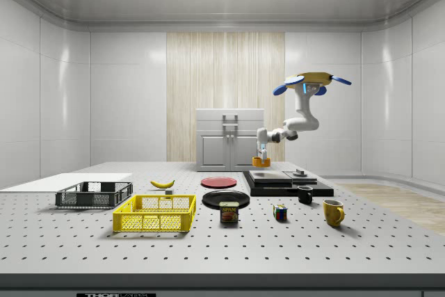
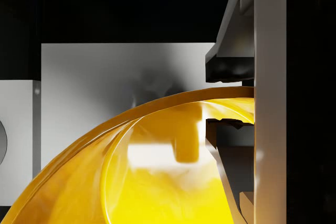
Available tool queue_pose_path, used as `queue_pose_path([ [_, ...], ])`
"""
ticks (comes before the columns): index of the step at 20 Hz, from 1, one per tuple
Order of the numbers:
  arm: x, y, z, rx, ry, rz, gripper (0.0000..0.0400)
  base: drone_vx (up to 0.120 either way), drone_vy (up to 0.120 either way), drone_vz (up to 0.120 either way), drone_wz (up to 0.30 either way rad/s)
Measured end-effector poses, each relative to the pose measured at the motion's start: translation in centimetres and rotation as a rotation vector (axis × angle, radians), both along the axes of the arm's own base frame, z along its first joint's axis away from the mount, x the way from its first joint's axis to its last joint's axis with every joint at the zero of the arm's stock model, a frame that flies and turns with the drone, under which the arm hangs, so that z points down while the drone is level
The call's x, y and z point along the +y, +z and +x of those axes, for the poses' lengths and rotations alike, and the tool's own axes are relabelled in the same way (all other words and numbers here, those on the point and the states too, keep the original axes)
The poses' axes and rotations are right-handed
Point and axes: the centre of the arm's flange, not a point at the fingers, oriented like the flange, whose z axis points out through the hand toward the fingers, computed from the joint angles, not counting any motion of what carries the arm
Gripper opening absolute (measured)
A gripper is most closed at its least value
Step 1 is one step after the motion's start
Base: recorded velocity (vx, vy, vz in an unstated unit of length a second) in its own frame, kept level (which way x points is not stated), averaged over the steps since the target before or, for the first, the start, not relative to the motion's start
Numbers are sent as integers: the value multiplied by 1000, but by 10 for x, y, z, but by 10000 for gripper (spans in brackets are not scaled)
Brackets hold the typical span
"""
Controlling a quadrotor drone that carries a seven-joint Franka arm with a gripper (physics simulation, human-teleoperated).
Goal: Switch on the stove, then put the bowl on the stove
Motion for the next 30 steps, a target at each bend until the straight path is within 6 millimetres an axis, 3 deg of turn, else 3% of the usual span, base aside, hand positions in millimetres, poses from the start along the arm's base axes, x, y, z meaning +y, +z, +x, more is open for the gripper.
queue_pose_path([
  [22, 0, 53, 0, 0, 0, 0, 100, 0, 0, 0, 0],
  [23, 0, 54, 0, 0, 0, 0, 166, 0, 0, 0, 0],
  [25, 0, 56, 0, 0, 0, 0, 258, 0, 0, 0, 0],
  [27, 0, 54, 0, 0, 0, 0, 314, 0, 0, 0, 0],
  [30, 0, 46, 0, 0, 0, 0, 359, 0, 0, 0, 0],
])
